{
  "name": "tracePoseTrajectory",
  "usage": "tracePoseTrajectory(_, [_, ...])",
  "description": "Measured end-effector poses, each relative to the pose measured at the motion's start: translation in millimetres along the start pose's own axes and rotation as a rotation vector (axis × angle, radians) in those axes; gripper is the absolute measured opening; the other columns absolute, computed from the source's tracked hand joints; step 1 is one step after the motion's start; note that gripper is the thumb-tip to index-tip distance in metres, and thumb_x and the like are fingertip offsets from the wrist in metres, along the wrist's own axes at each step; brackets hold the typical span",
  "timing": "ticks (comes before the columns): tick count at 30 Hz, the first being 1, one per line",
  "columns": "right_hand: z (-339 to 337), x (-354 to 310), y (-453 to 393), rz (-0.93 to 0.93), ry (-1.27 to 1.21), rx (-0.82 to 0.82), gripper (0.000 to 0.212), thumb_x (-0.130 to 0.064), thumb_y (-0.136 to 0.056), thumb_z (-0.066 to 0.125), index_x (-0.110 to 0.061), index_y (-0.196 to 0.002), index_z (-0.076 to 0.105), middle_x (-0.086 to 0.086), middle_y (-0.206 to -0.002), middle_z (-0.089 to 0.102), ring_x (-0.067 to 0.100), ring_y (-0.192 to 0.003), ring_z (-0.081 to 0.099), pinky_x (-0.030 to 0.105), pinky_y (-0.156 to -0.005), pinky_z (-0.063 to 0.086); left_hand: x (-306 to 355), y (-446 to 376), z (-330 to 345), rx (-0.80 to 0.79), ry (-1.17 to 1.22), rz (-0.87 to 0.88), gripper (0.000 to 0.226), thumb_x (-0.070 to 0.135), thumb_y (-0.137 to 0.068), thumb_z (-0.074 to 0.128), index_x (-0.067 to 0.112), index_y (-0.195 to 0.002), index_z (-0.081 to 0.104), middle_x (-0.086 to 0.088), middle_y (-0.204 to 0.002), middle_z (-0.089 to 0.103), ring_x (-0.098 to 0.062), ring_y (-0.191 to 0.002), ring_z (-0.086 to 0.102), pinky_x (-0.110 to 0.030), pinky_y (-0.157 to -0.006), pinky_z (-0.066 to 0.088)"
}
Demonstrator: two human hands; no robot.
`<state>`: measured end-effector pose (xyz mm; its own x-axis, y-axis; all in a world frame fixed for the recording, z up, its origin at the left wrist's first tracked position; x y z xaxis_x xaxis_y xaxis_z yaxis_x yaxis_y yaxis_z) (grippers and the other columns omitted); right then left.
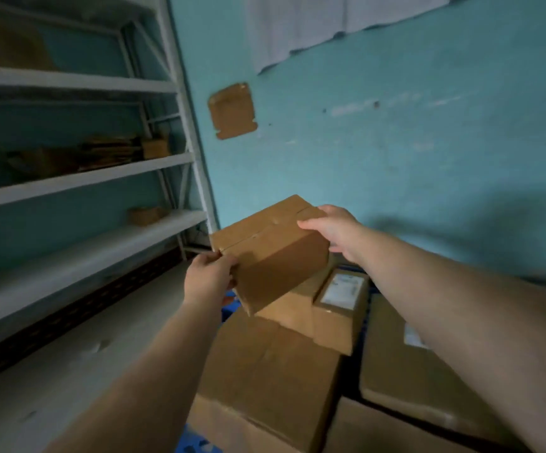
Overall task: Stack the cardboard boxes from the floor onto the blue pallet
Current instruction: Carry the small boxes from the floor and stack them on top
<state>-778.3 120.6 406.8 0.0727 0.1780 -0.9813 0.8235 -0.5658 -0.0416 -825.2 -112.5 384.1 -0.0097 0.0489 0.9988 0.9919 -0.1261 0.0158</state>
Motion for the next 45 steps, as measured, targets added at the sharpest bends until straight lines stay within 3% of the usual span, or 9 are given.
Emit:
tracePoseTrajectory(5, [-135.3, 3.6, 3.4, 0.044, 0.094, 0.215, 0.06, -0.03, -0.077, 0.07, -0.021, -0.13, 0.043, 0.0, -0.128, 0.049, 0.023, -0.116, 0.048, 0.042, -0.089, 0.042, -1.1, 29.4, 132.8, -0.327, 0.058, -0.008, 0.029, 0.02, -0.084, 0.057, 0.012, -0.112, 0.054, -0.009, -0.094, 0.063, -0.024, -0.085, 0.062, -0.043, -0.078, 0.05])
tracePoseTrajectory(11, [-211.4, 38.7, -5.6, 0.063, 0.267, 0.337, 0.059, -0.033, -0.077, 0.07, -0.012, -0.125, 0.042, 0.009, -0.124, 0.047, 0.026, -0.108, 0.048, 0.042, -0.09, 0.044, -43.3, 71.7, 230.6, -0.545, 0.113, -0.112, 0.025, 0.019, -0.079, 0.063, 0.01, -0.102, 0.059, -0.009, -0.09, 0.064, -0.024, -0.083, 0.062, -0.032, -0.062, 0.05])
tracePoseTrajectory(17, [-211.6, 126.1, -31.1, 0.213, 0.249, 0.299, 0.064, -0.023, -0.075, 0.072, -0.016, -0.129, 0.037, 0.009, -0.129, 0.043, 0.029, -0.11, 0.049, 0.046, -0.09, 0.047, -116.6, 69.0, 266.1, -0.583, -0.024, -0.195, 0.037, 0.018, -0.079, 0.061, 0.012, -0.114, 0.051, -0.008, -0.103, 0.061, -0.02, -0.088, 0.058, -0.042, -0.084, 0.052])
tracePoseTrajectory(21, [-173.1, 208.8, -37.3, 0.366, 0.234, 0.162, 0.065, -0.014, -0.076, 0.071, -0.018, -0.131, 0.037, 0.013, -0.131, 0.043, 0.034, -0.114, 0.048, 0.046, -0.085, 0.049, -163.5, 66.2, 284.9, -0.661, -0.089, -0.273, 0.015, 0.016, -0.083, 0.057, 0.03, -0.083, 0.051, 0.006, -0.088, 0.053, -0.009, -0.078, 0.049, -0.038, -0.083, 0.048])
tracePoseTrajectory(24, [-125.5, 274.8, -32.3, 0.477, 0.346, -0.03, 0.08, -0.022, -0.081, 0.066, -0.021, -0.145, 0.019, 0.017, -0.143, 0.035, 0.035, -0.123, 0.044, 0.045, -0.098, 0.043, -197.8, 62.2, 288.9, -0.689, -0.165, -0.31, 0.023, 0.013, -0.088, 0.052, 0.023, -0.108, 0.057, 0.001, -0.105, 0.06, -0.015, -0.087, 0.055, -0.033, -0.081, 0.045])
tracePoseTrajectory(29, [-98.1, 309.8, -44.4, 0.5, 0.042, 0.048, 0.098, -0.029, -0.083, 0.065, -0.038, -0.144, -0.011, 0.014, -0.154, 0.014, 0.04, -0.13, 0.034, 0.055, -0.098, 0.041, -233.5, 47.7, 278.6, -0.702, -0.218, -0.425, 0.03, 0.025, -0.087, 0.056, 0.025, -0.117, 0.051, 0.013, -0.079, 0.042, -0.004, -0.071, 0.04, -0.031, -0.084, 0.041])
tracePoseTrajectory(32, [-100.5, 307.1, -53.4, 0.497, 0.191, 0.039, 0.104, -0.034, -0.08, 0.068, -0.034, -0.145, -0.013, 0.013, -0.153, 0.019, 0.036, -0.131, 0.034, 0.047, -0.099, 0.04, -239.1, 32.5, 261.5, -0.698, -0.192, -0.434, 0.025, 0.025, -0.086, 0.056, 0.027, -0.111, 0.051, 0.01, -0.087, 0.048, -0.009, -0.085, 0.047, -0.032, -0.085, 0.041])
tracePoseTrajectory(39, [-72.4, 185.4, -72.2, -0.173, 0.515, 0.223, 0.082, -0.039, -0.074, 0.072, -0.023, -0.142, 0.029, 0.0, -0.15, 0.032, 0.021, -0.138, 0.027, 0.037, -0.109, 0.027, -193.4, -24.6, 165.0, -0.468, -0.254, -0.147, 0.034, 0.029, -0.084, 0.059, 0.025, -0.117, 0.054, 0.004, -0.109, 0.057, -0.015, -0.101, 0.054, -0.038, -0.095, 0.044])
tracePoseTrajectory(45, [103.8, 93.7, -58.0, -0.381, 0.269, -0.053, 0.077, -0.038, -0.07, 0.076, -0.024, -0.137, 0.04, -0.002, -0.139, 0.047, 0.015, -0.121, 0.047, 0.029, -0.101, 0.037, -146.0, -69.9, -16.7, -0.058, -0.286, -0.077, 0.055, 0.023, -0.078, 0.066, 0.02, -0.13, 0.046, -0.001, -0.112, 0.058, -0.011, -0.085, 0.053, -0.03, -0.078, 0.044])
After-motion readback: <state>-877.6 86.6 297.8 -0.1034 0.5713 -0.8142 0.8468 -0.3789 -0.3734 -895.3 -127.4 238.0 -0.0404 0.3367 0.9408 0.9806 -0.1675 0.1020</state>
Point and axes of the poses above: each hand's wrist, its own y-axis away from the middle knuckle, its own z-axis out of the palm, x = y × z, the point moved 7 cm from there along -y, towards the middle knuckle
